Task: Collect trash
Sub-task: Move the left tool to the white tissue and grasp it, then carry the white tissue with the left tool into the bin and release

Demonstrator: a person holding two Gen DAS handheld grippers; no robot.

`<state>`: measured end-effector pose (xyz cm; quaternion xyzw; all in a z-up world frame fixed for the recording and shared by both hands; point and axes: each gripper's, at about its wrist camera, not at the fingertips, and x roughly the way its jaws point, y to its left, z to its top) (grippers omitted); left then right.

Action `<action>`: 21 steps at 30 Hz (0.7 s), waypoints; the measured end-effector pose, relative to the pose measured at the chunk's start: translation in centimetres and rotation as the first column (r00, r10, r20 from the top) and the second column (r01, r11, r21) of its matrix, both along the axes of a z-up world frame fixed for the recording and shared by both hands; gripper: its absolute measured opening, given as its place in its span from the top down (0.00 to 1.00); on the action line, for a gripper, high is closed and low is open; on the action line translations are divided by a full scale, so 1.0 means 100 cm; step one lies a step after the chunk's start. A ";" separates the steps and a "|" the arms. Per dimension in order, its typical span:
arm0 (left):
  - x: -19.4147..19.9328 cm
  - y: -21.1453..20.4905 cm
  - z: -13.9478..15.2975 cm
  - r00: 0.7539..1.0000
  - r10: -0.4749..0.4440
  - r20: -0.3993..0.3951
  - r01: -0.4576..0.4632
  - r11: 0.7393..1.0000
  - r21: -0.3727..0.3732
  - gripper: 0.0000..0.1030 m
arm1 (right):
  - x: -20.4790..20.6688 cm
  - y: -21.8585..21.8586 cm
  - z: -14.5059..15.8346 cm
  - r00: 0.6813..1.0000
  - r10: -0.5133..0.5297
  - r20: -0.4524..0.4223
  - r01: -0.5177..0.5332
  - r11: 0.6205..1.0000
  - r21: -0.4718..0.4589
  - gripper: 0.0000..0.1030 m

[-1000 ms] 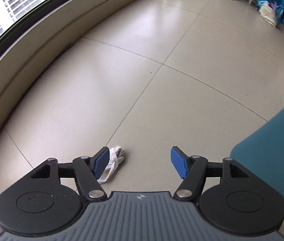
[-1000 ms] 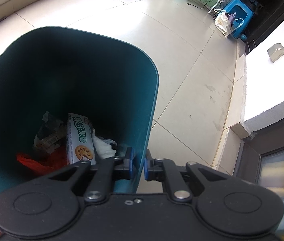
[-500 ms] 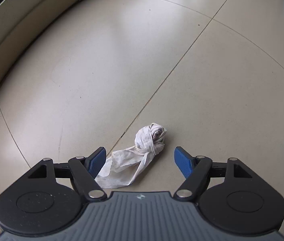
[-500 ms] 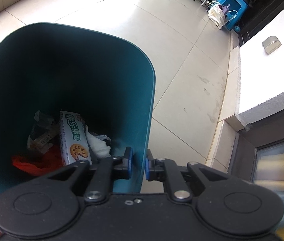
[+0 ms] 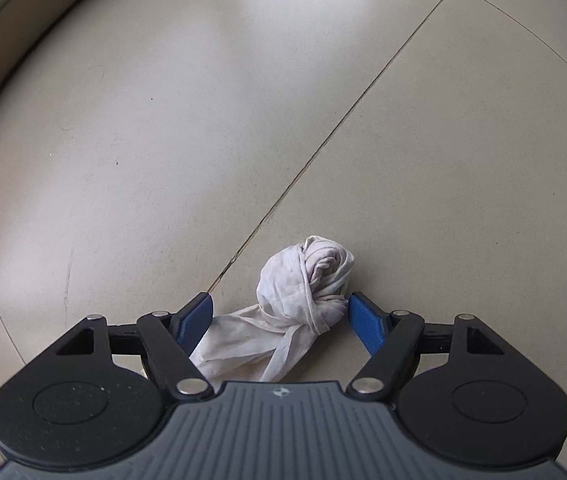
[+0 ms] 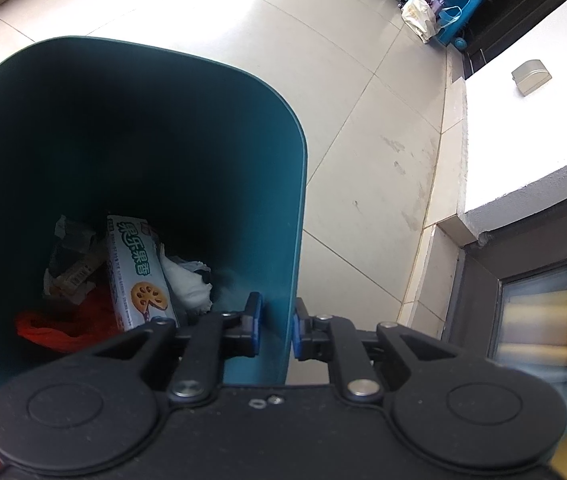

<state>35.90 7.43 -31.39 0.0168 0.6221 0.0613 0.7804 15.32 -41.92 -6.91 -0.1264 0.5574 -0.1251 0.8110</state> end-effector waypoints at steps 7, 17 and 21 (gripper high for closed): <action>-0.004 0.017 0.005 0.997 0.082 -0.001 -0.082 0.996 -0.023 0.68 | 0.000 0.003 0.001 1.000 0.005 0.006 -0.005 1.000 -0.004 0.87; -0.036 0.014 0.046 0.996 0.084 0.009 -0.084 0.996 0.020 0.74 | -0.003 0.001 0.001 0.999 0.033 0.016 -0.033 0.999 -0.002 0.87; -0.058 0.002 0.081 0.998 0.059 0.023 -0.060 0.998 0.028 0.74 | -0.005 -0.001 0.001 0.998 0.050 0.026 -0.050 0.999 0.005 0.87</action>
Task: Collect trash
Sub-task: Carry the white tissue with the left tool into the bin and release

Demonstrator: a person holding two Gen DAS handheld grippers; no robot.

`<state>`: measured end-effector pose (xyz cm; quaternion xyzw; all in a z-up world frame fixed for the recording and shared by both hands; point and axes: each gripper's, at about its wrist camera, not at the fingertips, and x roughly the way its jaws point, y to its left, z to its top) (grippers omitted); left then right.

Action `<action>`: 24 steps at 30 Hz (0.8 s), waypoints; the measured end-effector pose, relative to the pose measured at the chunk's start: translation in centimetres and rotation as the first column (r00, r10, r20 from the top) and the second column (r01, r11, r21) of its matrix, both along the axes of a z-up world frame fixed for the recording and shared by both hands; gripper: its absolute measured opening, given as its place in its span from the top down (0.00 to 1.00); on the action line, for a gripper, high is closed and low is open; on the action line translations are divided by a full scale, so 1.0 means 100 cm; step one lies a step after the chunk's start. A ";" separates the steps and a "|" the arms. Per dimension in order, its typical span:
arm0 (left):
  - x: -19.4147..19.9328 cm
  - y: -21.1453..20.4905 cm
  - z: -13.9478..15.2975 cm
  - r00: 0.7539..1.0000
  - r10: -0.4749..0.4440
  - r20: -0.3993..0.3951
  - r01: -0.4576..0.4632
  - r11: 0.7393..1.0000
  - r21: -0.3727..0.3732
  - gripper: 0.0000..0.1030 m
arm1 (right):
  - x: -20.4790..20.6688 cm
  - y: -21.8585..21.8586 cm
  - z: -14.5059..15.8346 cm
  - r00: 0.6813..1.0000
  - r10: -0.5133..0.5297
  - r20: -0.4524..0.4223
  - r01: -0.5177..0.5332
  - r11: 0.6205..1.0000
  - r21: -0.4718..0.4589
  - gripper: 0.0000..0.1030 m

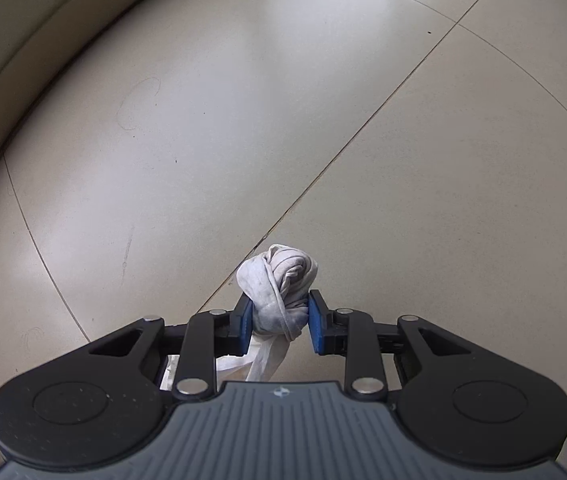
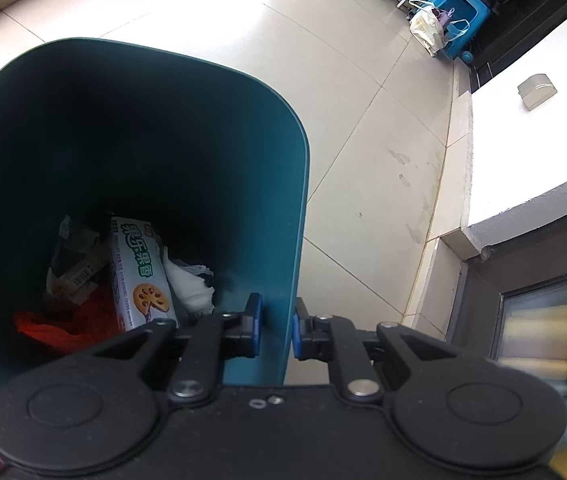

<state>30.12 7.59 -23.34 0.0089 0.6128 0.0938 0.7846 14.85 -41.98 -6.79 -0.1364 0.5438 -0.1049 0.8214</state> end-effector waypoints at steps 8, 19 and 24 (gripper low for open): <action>-0.033 -0.030 0.080 0.994 -0.095 0.055 0.097 0.995 -0.031 0.74 | -0.004 -0.002 0.004 0.999 0.036 0.025 -0.037 0.999 0.024 0.89; -0.084 -0.100 0.221 0.933 -0.285 0.220 0.311 0.946 -0.095 0.74 | -0.009 -0.002 0.011 0.994 0.089 0.067 -0.093 0.994 0.060 0.92; -0.096 -0.140 0.259 0.893 -0.371 0.256 0.409 0.905 -0.114 0.74 | -0.010 -0.007 0.011 0.992 0.104 0.077 -0.109 0.991 0.071 0.92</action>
